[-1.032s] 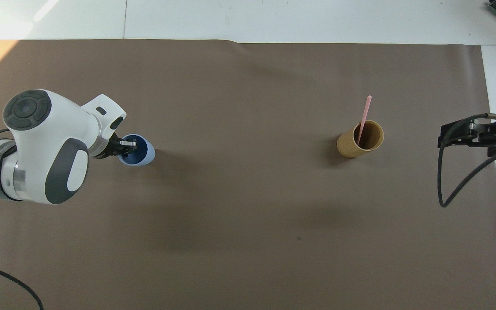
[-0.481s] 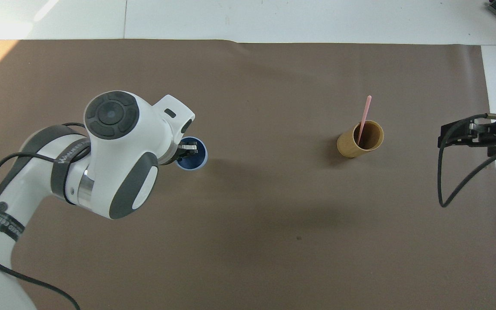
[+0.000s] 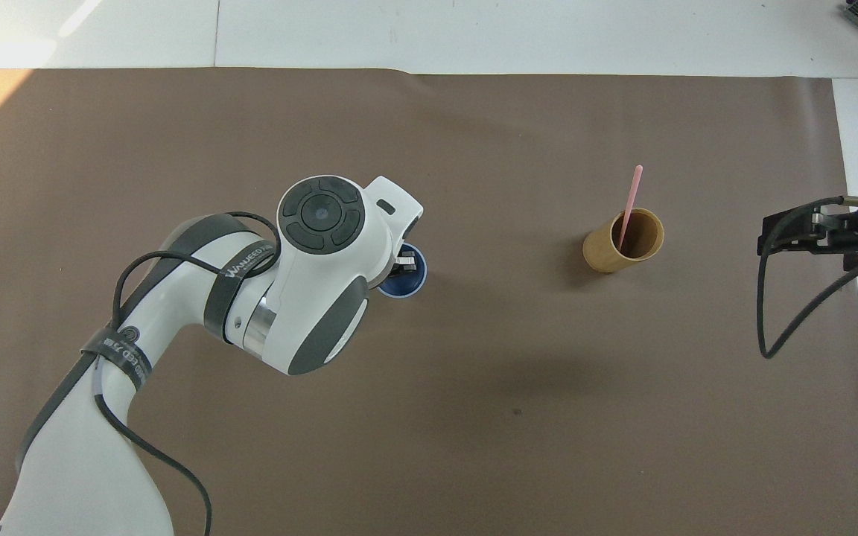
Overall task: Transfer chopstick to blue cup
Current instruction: 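Release the blue cup while the right gripper reaches the pink straw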
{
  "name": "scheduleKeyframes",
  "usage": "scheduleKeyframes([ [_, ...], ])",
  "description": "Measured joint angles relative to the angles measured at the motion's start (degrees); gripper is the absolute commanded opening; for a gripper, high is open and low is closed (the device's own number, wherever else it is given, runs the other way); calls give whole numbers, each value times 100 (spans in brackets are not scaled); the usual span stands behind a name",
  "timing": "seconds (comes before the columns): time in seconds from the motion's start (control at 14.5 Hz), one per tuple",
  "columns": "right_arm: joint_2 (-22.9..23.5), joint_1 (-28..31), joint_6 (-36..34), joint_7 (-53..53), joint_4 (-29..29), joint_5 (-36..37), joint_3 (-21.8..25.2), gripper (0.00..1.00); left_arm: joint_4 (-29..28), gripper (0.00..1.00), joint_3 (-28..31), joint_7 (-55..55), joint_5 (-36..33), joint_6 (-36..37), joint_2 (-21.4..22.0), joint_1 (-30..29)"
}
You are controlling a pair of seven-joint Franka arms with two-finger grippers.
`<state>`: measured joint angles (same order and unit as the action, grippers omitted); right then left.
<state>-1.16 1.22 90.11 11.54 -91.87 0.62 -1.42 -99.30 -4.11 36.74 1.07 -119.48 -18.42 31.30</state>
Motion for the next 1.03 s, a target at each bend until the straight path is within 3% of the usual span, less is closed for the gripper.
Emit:
scheduleKeyframes([
  [0.34, 0, 51, 0, 7, 0, 0, 21, 100, 172, 2, 3, 135, 0, -172, -430, 214],
  [0.41, 0, 118, 0, 7, 0, 0, 31, 100, 229, 36, 4, 137, 0, -172, -460, 218],
  [0.48, 0, 178, 0, -3, 0, 0, 37, 100, 261, 99, 10, 137, 0, -172, -467, 218],
  [0.76, 41, 144, 268, -51, -3, 0, -37, 100, 302, 100, 47, 137, -2, -168, -466, 218],
  [1.03, 451, -153, 1120, -51, -25, 3, -70, 100, 468, 100, 164, -237, -104, 150, -209, 71],
])
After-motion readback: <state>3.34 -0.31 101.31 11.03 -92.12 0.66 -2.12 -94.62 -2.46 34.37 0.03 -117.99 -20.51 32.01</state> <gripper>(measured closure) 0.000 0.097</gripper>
